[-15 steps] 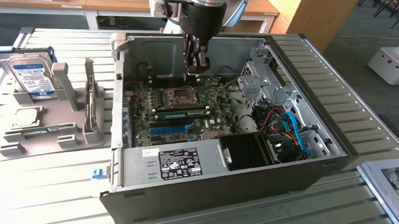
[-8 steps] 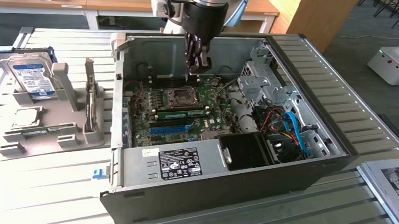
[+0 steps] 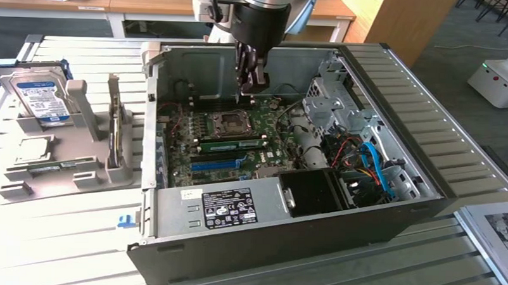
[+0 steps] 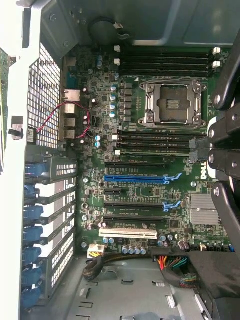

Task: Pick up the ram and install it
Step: 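Press down the ram until it locks into place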

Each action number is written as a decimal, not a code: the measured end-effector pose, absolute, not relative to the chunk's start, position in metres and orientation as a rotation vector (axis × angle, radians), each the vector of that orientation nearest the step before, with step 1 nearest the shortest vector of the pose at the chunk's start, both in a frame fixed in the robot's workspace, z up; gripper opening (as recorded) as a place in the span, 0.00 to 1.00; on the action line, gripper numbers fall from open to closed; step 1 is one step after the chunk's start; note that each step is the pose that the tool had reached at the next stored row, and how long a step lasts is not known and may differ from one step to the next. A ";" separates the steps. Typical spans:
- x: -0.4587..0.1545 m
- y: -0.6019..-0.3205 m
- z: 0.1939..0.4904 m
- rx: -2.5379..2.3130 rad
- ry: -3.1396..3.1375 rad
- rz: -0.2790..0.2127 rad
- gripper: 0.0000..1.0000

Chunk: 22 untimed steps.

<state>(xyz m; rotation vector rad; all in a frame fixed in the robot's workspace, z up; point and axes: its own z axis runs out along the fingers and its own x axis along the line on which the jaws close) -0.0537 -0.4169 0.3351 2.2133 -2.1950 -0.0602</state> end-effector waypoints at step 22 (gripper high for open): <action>-0.054 -0.417 0.334 1.926 -2.458 -0.065 0.10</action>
